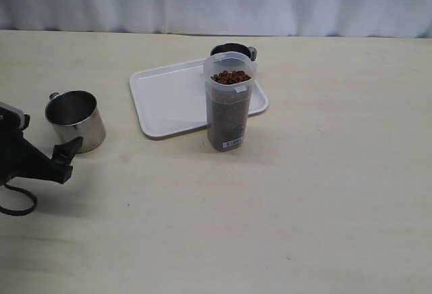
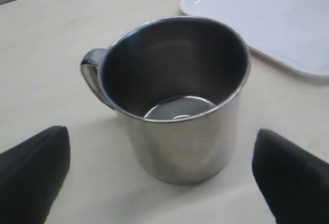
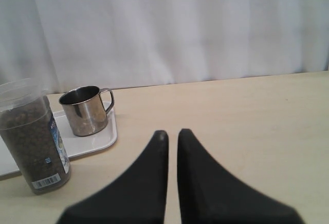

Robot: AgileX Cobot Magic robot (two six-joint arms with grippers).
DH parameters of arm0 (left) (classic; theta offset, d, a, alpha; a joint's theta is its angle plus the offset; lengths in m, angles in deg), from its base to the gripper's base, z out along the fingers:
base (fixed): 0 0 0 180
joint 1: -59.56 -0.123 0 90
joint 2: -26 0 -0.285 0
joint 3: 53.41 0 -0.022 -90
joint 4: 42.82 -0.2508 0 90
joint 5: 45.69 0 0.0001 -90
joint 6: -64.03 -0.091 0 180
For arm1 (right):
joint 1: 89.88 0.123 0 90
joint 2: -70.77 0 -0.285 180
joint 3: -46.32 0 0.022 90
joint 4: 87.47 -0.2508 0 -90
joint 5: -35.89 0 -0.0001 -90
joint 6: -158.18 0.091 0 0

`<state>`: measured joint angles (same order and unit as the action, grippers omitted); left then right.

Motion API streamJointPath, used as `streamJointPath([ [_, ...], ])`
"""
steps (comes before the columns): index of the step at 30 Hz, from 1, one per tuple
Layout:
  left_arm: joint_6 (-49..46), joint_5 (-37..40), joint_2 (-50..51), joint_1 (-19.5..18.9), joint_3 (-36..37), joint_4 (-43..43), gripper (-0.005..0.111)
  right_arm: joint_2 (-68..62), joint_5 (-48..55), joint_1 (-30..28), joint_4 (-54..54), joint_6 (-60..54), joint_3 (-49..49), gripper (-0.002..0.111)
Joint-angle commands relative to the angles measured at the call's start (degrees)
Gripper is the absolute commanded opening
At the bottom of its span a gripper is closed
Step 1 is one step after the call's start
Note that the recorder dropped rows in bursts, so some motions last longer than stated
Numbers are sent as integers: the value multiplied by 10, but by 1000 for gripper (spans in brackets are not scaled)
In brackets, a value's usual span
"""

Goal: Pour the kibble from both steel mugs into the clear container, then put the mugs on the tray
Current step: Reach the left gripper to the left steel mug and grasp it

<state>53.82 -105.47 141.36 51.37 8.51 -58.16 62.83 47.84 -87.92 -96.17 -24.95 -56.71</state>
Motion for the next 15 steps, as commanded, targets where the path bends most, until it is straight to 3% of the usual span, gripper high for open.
streamJointPath([
  [1,16,-11,38,-6,-22,-18,79,2,0,2,-1,2,2,5],
  [9,15,-96,103,-6,-56,-16,79,2,0,2,-1,2,2,5],
  [15,52,-73,116,-6,-85,-54,79,2,0,2,-1,2,2,5],
])
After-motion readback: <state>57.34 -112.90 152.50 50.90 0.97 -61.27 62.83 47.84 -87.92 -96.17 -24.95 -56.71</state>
